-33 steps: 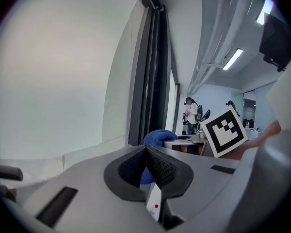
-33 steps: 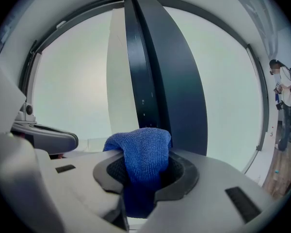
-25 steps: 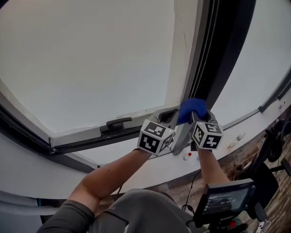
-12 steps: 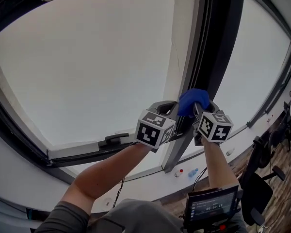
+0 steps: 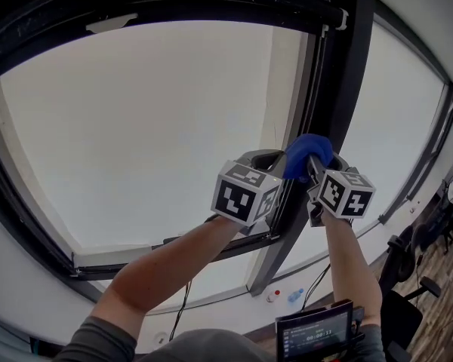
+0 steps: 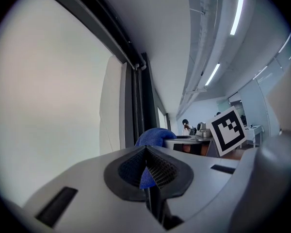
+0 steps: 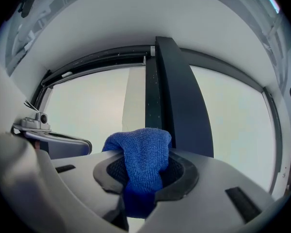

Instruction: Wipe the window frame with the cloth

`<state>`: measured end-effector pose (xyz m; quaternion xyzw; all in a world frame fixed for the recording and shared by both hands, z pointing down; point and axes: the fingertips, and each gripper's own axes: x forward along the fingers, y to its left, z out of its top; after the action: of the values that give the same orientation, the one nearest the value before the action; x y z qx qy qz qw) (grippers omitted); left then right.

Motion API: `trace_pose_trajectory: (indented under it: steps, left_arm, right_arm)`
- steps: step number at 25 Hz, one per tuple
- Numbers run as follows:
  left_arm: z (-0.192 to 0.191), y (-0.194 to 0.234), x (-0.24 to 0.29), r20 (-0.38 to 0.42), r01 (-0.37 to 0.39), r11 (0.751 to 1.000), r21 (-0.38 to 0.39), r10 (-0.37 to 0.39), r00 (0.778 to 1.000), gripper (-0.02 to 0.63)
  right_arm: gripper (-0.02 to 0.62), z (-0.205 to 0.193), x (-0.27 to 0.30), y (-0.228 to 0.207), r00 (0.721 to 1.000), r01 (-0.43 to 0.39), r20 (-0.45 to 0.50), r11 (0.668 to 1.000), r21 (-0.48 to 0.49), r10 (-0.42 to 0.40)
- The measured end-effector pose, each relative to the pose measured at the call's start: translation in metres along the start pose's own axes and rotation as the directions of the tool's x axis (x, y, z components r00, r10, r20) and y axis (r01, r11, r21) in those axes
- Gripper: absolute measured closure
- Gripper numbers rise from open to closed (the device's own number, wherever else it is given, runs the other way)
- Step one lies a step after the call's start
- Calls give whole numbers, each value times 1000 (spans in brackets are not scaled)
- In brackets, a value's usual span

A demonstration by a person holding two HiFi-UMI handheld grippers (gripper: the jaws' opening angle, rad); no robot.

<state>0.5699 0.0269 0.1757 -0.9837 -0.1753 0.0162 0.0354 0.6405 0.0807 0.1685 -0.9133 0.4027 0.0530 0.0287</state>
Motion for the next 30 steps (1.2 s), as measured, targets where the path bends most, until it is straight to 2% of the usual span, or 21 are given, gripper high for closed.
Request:
trace_pose_trajectory:
  steps: [4, 9, 12, 24, 30]
  left_arm:
    - [34, 1, 3, 30, 6, 1000, -8, -6, 1000, 597]
    - [82, -2, 3, 68, 9, 999, 40, -12, 998, 598]
    - [106, -2, 4, 83, 10, 999, 40, -13, 996, 597]
    - [196, 11, -1, 158, -68, 990, 123, 48, 986, 597]
    - [233, 11, -8, 214, -82, 985, 150, 48, 976, 598]
  right_arm:
    - [476, 39, 4, 1, 999, -9, 42, 1000, -19, 10]
    - [476, 87, 9, -1, 996, -20, 91, 999, -26, 23]
    - [476, 116, 13, 0, 992, -24, 125, 999, -32, 28]
    - [476, 221, 21, 2, 972, -22, 233, 997, -78, 40]
    - [476, 256, 23, 3, 959, -28, 279, 997, -78, 48]
